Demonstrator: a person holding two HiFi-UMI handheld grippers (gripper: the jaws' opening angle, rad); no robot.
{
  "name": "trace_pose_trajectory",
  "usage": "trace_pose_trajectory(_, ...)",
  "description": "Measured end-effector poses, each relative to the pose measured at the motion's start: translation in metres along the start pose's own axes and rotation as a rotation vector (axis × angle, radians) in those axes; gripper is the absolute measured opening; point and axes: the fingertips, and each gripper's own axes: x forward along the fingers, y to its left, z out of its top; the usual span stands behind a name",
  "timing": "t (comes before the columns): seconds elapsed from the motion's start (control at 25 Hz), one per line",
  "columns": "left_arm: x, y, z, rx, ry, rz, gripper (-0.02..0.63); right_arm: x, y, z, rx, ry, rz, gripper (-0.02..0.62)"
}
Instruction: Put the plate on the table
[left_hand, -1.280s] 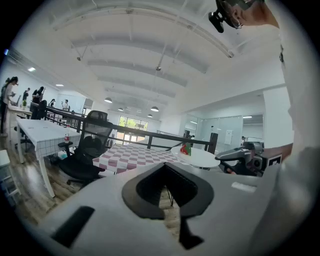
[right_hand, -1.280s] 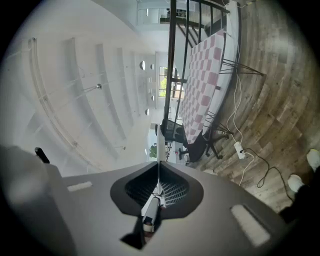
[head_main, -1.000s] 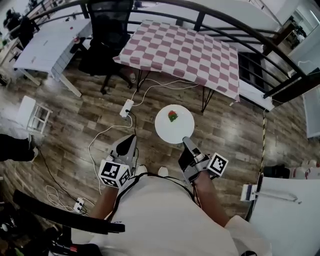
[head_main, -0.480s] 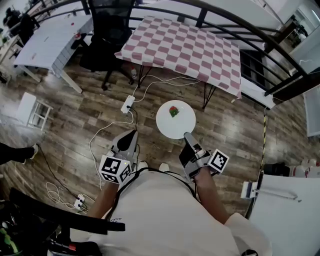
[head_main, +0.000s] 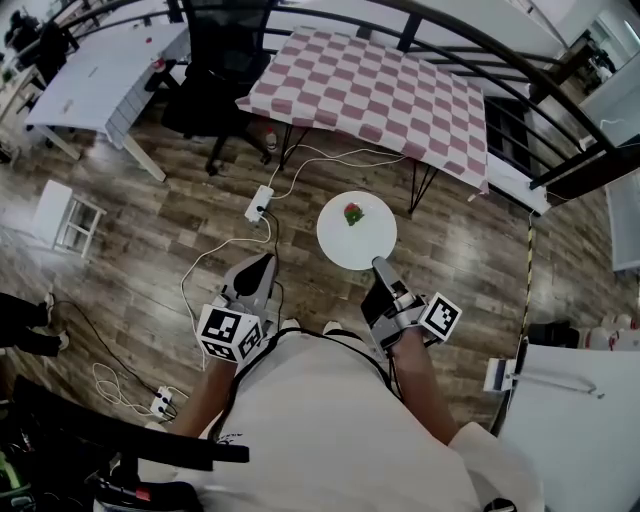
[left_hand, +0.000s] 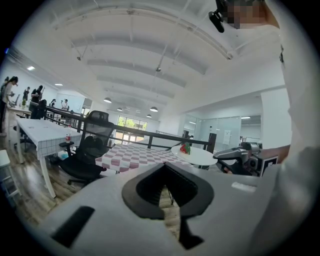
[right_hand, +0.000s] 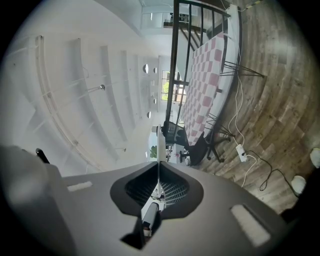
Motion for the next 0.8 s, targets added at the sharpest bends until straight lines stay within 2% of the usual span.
trace_pose_trajectory(0.4,-0.03,0.027,-0.007,-0.002,-0.005,0.011,0.007,0.009,-0.005,-0.032,0.002,-0.015,-0.014,0.017)
trace_pose_trajectory(0.8,-0.056,0.055,-0.01,-0.029,-0.016,0.049,0.008,0.032,0.007,-0.056,-0.014,0.021,-0.004,0.017)
